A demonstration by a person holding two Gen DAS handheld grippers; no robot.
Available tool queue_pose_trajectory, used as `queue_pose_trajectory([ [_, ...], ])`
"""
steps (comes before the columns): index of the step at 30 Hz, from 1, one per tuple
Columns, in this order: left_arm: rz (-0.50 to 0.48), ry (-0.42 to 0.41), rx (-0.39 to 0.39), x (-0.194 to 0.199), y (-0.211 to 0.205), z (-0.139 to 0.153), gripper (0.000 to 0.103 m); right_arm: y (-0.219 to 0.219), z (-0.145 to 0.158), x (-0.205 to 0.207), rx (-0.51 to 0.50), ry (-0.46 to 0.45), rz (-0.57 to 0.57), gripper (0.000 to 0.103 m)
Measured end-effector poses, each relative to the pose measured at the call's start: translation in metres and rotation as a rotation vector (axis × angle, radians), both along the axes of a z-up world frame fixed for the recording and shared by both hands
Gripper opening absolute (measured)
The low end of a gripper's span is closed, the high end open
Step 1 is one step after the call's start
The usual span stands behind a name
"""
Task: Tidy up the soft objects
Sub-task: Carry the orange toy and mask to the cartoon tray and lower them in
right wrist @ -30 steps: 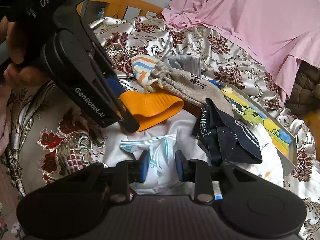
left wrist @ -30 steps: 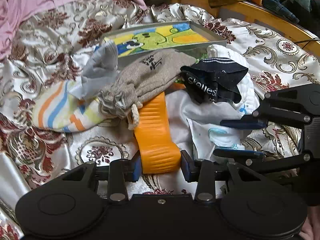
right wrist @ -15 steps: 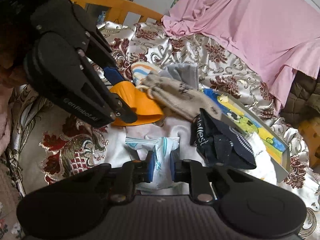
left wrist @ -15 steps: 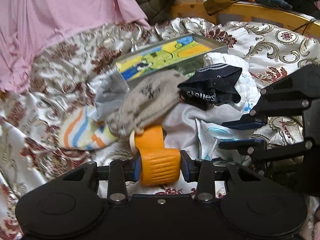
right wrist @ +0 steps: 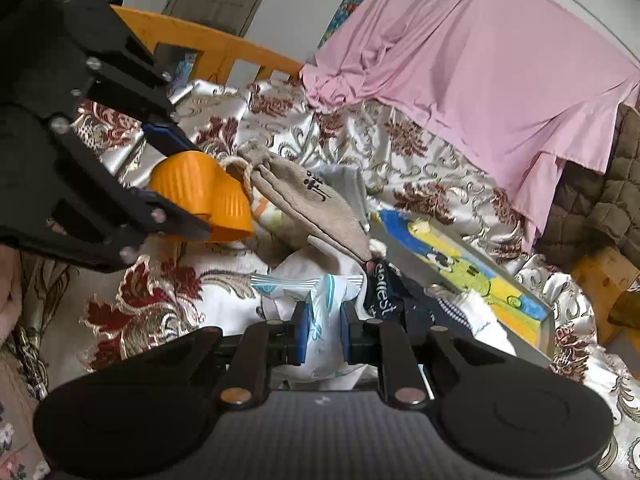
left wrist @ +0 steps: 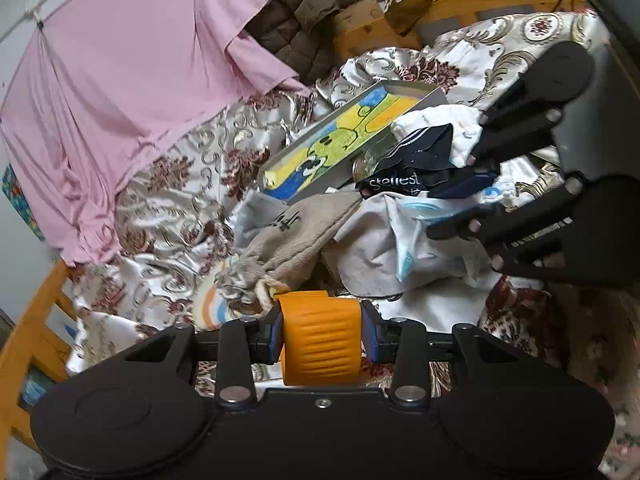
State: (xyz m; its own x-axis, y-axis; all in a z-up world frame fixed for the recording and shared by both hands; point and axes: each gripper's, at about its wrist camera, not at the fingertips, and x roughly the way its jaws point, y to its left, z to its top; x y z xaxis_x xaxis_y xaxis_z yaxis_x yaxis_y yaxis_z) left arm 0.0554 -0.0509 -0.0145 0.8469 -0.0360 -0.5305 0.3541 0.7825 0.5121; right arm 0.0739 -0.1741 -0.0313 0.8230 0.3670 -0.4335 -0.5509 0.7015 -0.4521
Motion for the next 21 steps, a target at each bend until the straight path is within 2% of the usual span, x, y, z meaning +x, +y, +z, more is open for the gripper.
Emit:
queue_pose_trajectory([
  [11,-0.067,-0.065,0.064,-0.038,-0.003,0.029,0.040,-0.005,0.012,-0.009,0.050,-0.064,-0.001,0.018],
  [21,-0.106,-0.119,0.006,-0.054,-0.004,0.060,0.040,-0.014,0.023,-0.011,0.106,-0.116,-0.043,0.018],
])
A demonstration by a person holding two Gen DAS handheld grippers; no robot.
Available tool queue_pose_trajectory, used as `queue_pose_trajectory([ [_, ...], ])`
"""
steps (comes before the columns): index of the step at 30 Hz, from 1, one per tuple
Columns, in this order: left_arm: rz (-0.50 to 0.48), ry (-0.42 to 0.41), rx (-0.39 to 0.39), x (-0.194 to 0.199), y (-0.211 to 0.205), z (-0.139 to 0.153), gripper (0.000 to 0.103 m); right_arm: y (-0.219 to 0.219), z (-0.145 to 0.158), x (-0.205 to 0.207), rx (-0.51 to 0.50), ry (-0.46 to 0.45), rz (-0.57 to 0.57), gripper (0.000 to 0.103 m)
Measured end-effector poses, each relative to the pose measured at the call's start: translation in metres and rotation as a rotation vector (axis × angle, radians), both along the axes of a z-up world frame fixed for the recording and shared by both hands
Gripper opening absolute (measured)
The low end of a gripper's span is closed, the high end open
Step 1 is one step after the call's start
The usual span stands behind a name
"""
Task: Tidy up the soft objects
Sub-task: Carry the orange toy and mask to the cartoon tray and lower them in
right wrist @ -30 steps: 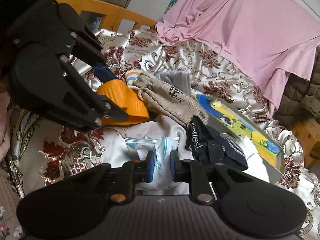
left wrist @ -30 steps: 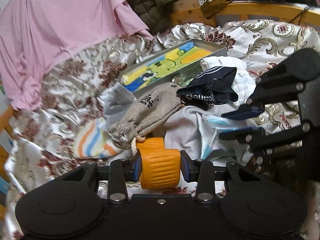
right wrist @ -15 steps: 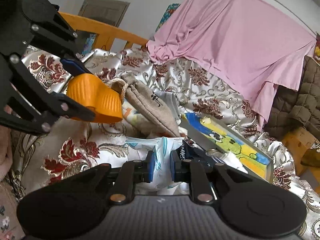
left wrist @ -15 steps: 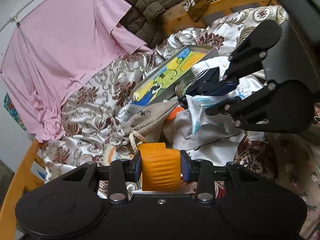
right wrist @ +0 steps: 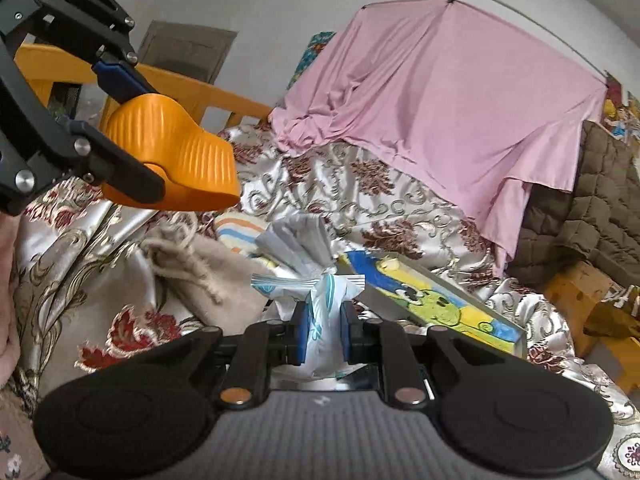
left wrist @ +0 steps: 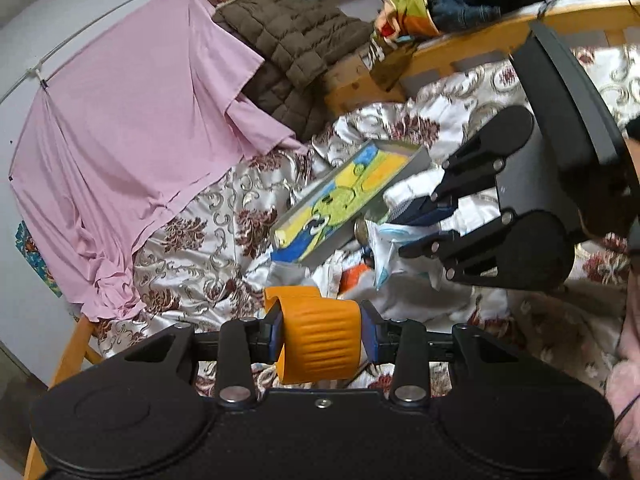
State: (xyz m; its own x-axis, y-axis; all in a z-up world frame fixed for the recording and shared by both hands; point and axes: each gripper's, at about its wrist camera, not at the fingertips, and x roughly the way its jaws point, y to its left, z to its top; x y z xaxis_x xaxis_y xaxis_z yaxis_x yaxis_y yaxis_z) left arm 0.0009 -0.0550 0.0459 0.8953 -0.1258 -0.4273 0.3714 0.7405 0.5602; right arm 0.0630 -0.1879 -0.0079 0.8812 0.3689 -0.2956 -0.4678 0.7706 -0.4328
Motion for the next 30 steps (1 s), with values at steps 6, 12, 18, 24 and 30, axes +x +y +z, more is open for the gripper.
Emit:
queue_pose_trajectory([
  [6,-0.019,-0.057,-0.042,0.021,-0.009,0.002,0.040,-0.013,0.009,0.008,0.060,-0.053,-0.063,0.018],
  [12,-0.001,-0.065,-0.149,0.077,-0.018,0.002,0.040,-0.030,0.023,0.041,0.122,-0.079,-0.136,0.018],
  [18,0.046,-0.048,-0.274,0.157,-0.029,0.005,0.040,-0.061,0.039,0.107,0.200,-0.094,-0.203,0.018],
  [24,0.045,-0.077,-0.317,0.233,-0.053,0.005,0.040,-0.106,0.043,0.184,0.294,-0.059,-0.298,0.018],
  [30,0.039,-0.012,-0.352,0.312,-0.077,-0.007,0.040,-0.146,0.024,0.236,0.382,0.035,-0.385,0.018],
])
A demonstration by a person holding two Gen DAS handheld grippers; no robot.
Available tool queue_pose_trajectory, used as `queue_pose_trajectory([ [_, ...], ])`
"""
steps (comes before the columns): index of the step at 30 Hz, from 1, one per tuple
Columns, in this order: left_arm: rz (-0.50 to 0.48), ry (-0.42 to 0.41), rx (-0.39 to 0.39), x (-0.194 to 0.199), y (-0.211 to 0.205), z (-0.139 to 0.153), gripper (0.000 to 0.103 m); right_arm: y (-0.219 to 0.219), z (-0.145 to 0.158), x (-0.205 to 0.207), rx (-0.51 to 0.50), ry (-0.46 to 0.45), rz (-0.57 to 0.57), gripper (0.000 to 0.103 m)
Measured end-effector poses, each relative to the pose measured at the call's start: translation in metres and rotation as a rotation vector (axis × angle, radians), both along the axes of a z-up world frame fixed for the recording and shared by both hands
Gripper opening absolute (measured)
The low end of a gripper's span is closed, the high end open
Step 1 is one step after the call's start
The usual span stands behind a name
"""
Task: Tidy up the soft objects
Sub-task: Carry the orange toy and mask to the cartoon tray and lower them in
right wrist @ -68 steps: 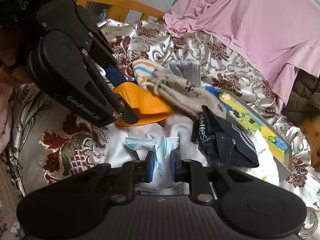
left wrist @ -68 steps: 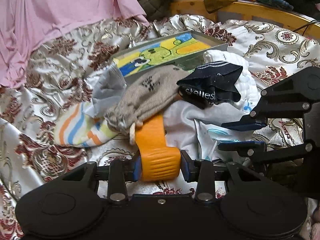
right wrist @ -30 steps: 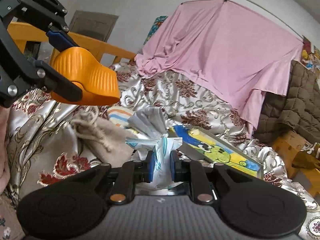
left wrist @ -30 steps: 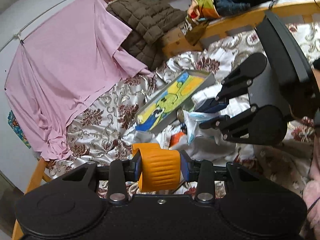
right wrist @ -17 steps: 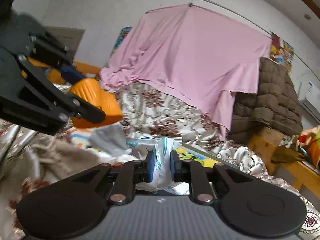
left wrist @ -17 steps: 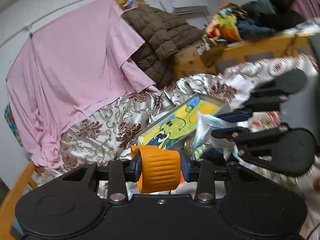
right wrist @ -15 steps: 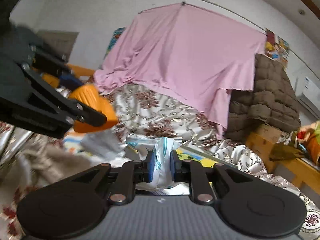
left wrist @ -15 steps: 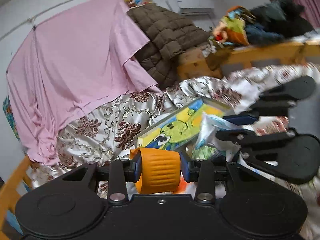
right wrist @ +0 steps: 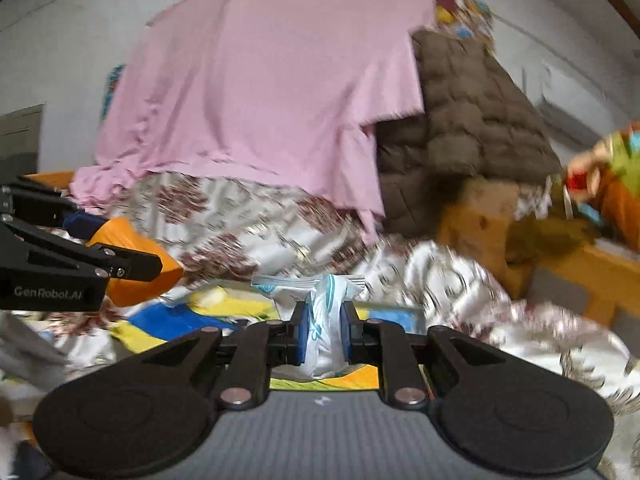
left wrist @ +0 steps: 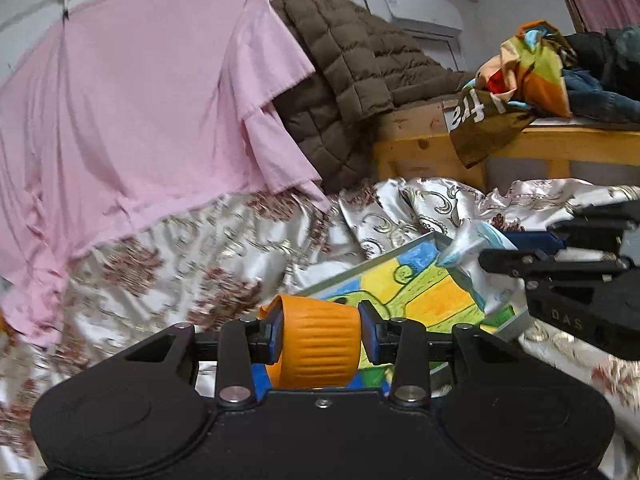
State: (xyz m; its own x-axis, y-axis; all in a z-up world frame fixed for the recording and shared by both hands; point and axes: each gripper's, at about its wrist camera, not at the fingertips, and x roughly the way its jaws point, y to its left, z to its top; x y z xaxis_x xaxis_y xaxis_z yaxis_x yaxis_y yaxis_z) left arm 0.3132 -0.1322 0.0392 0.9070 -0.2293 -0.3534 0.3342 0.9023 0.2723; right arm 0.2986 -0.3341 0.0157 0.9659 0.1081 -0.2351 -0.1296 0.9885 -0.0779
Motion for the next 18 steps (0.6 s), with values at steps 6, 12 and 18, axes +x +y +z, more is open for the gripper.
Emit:
queue_pose_trajectory([
  [6,-0.021,0.123,-0.108,0.059,-0.013,-0.023,0.040,-0.022,-0.018,0.027,0.062,0.095,-0.027,0.018],
  [12,-0.020,0.216,-0.139,0.097,-0.030,-0.047,0.040,-0.031,-0.026,0.045,0.094,0.165,-0.033,0.018],
  [18,0.016,0.368,-0.188,0.119,-0.028,-0.070,0.040,-0.028,-0.034,0.051,0.073,0.218,-0.039,0.023],
])
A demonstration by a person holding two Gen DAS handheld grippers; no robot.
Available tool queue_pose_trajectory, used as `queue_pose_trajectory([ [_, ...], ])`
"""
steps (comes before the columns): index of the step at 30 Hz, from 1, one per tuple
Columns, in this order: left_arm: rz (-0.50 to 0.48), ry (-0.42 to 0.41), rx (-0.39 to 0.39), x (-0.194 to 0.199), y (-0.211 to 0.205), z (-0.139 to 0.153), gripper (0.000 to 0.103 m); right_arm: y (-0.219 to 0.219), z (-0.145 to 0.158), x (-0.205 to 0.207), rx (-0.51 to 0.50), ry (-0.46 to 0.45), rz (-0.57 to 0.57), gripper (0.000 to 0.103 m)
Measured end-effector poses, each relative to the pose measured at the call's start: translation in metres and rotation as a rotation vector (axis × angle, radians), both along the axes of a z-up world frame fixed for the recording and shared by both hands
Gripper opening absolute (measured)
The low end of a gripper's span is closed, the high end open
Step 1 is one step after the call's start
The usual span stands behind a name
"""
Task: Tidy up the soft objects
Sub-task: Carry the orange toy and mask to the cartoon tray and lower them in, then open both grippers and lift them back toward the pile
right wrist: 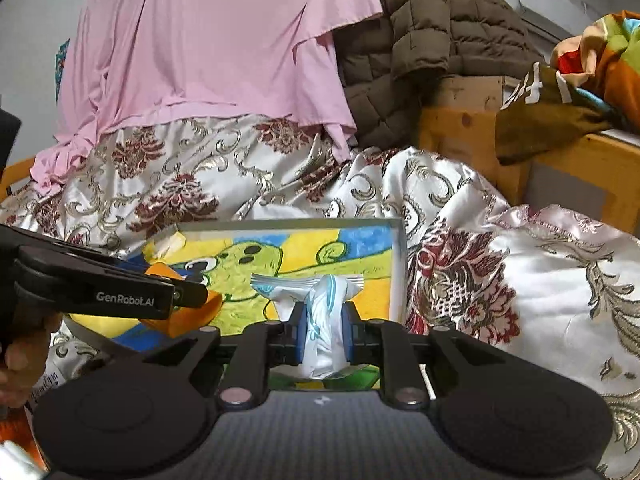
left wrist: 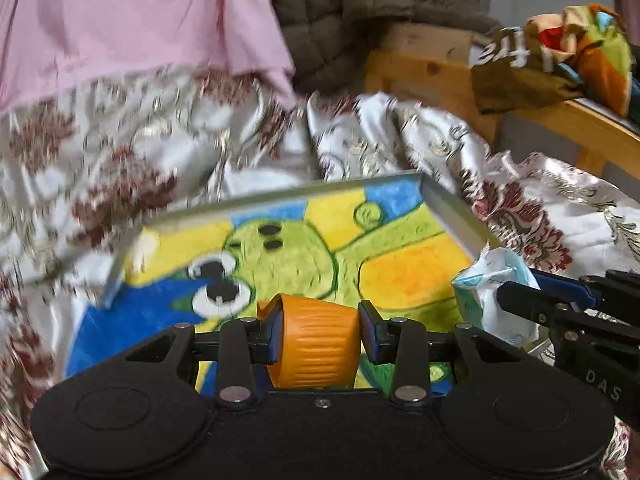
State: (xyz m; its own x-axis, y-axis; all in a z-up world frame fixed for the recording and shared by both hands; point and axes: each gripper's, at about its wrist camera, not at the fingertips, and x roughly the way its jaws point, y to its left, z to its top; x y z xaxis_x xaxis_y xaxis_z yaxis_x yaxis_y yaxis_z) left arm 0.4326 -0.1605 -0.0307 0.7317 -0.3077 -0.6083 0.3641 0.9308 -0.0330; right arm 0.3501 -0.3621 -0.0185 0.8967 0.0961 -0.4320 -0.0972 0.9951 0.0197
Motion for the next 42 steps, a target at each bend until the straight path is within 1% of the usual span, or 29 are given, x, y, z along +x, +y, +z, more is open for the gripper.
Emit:
queue_pose_trajectory([
  [2,0.006,0.028,-0.004,0.003,0.001,-0.004,0.040,0.002,-0.003,0.000,-0.013,0.006,-0.008,0.028],
  [3,0.008,0.035,-0.003,0.003,0.001,-0.005,0.040,0.002,-0.003,0.001,-0.016,0.011,-0.012,0.031],
  [4,0.009,0.042,-0.002,0.002,0.001,-0.005,0.044,0.002,-0.005,0.001,-0.019,0.017,-0.016,0.035],
  [5,0.009,0.055,-0.003,0.002,0.001,-0.006,0.048,0.001,-0.005,0.001,-0.017,0.020,-0.018,0.036],
  [6,0.011,0.062,-0.007,0.001,0.001,-0.006,0.058,0.000,-0.005,0.002,-0.015,0.022,-0.020,0.036],
  [7,0.018,0.065,-0.012,-0.001,0.002,-0.007,0.065,-0.001,-0.005,0.001,-0.016,0.023,-0.025,0.040],
  [8,0.025,0.062,-0.018,-0.003,0.003,-0.006,0.068,-0.002,-0.004,0.000,-0.017,0.021,-0.031,0.043],
  [9,0.031,0.061,-0.025,-0.004,0.004,-0.005,0.073,-0.003,-0.004,0.000,-0.017,0.018,-0.034,0.050],
  [10,0.038,0.061,-0.032,-0.006,0.005,-0.005,0.075,-0.003,-0.002,-0.002,-0.015,0.012,-0.035,0.054],
  [11,0.048,0.059,-0.039,-0.007,0.007,-0.004,0.076,-0.004,-0.001,-0.003,-0.011,0.009,-0.036,0.055],
  [13,0.072,0.045,-0.055,-0.011,0.012,0.001,0.083,-0.004,0.001,-0.006,-0.012,-0.002,-0.039,0.061],
  [14,0.088,0.036,-0.068,-0.014,0.015,0.004,0.084,-0.003,0.003,-0.008,-0.018,-0.010,-0.041,0.063],
  [16,0.112,0.017,-0.085,-0.021,0.020,0.011,0.086,-0.002,0.007,-0.013,-0.029,-0.026,-0.043,0.069],
  [20,0.136,-0.044,-0.093,-0.040,0.029,0.031,0.093,0.001,0.021,-0.031,-0.022,-0.074,-0.033,0.079],
  [22,0.150,-0.084,-0.082,-0.054,0.033,0.041,0.100,0.003,0.030,-0.043,-0.026,-0.104,-0.033,0.089],
  [25,0.169,-0.135,-0.076,-0.075,0.039,0.055,0.102,0.006,0.043,-0.063,-0.035,-0.139,-0.033,0.097],
  [28,0.174,-0.161,-0.077,-0.097,0.047,0.068,0.102,0.009,0.052,-0.083,-0.043,-0.169,-0.036,0.102],
  [32,0.175,-0.206,-0.077,-0.132,0.057,0.082,0.102,0.013,0.062,-0.113,-0.031,-0.209,-0.043,0.103],
  [36,0.187,-0.241,-0.078,-0.169,0.070,0.090,0.102,0.019,0.069,-0.143,-0.014,-0.244,-0.035,0.103],
  [42,0.215,-0.306,-0.029,-0.225,0.094,0.096,0.102,0.038,0.072,-0.191,0.002,-0.287,0.001,0.103],
])
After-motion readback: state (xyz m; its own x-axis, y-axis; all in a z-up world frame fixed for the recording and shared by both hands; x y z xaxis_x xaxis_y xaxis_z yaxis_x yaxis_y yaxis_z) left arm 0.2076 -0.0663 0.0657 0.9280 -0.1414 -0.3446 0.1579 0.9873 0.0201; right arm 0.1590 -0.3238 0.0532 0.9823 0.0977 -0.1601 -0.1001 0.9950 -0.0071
